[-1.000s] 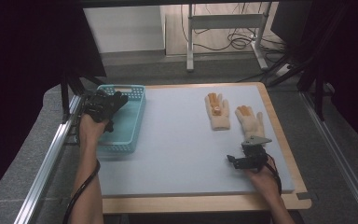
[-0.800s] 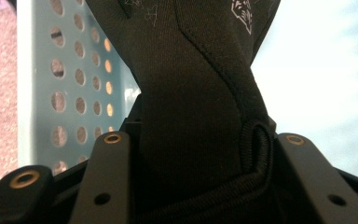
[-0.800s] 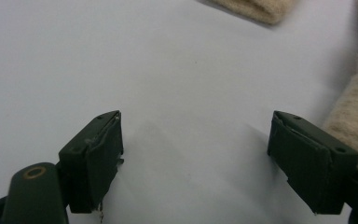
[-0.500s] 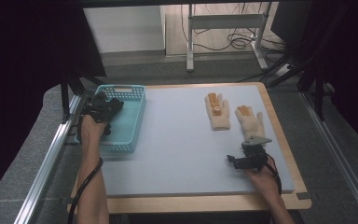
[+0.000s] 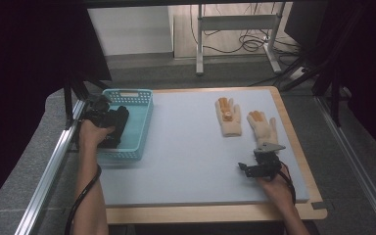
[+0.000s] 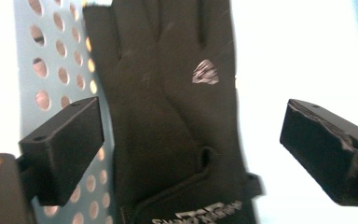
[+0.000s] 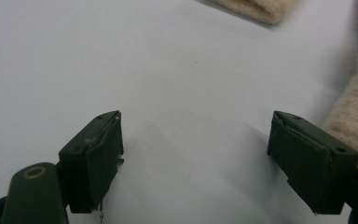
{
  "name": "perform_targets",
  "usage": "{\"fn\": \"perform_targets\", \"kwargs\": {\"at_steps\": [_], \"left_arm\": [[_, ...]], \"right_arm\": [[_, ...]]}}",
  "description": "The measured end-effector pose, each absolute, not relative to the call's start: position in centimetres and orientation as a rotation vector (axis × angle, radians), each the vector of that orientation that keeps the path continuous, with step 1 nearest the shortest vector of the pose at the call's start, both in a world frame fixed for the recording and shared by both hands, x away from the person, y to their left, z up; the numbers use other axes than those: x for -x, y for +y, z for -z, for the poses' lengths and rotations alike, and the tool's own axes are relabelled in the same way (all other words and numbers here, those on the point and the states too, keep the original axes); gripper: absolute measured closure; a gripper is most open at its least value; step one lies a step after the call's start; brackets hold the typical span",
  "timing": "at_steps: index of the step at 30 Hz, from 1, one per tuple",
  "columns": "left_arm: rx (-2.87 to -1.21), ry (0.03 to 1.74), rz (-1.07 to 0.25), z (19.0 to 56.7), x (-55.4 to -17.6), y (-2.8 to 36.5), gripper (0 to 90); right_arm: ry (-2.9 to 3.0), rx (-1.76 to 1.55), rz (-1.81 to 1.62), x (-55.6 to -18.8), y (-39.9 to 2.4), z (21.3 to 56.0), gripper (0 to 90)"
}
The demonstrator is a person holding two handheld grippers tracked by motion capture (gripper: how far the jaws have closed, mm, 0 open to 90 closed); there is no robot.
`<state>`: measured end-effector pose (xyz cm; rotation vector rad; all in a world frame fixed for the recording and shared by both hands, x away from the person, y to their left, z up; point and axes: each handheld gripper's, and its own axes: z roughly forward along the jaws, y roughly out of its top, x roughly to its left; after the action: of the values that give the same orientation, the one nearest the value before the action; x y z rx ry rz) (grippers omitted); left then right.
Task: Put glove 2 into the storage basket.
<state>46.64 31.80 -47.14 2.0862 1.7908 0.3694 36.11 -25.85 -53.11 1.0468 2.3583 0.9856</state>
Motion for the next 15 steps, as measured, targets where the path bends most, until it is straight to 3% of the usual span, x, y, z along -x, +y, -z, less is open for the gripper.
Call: {"fn": "perform_targets", "kwargs": {"at_steps": [15], "left_arm": [[-2.021,1.482,-0.382,43.6,-43.3,29.2,0.8]], "right_arm": [[2.358,-1.046,-0.985,-36.1,-25.9,53.1,17.7]]}}
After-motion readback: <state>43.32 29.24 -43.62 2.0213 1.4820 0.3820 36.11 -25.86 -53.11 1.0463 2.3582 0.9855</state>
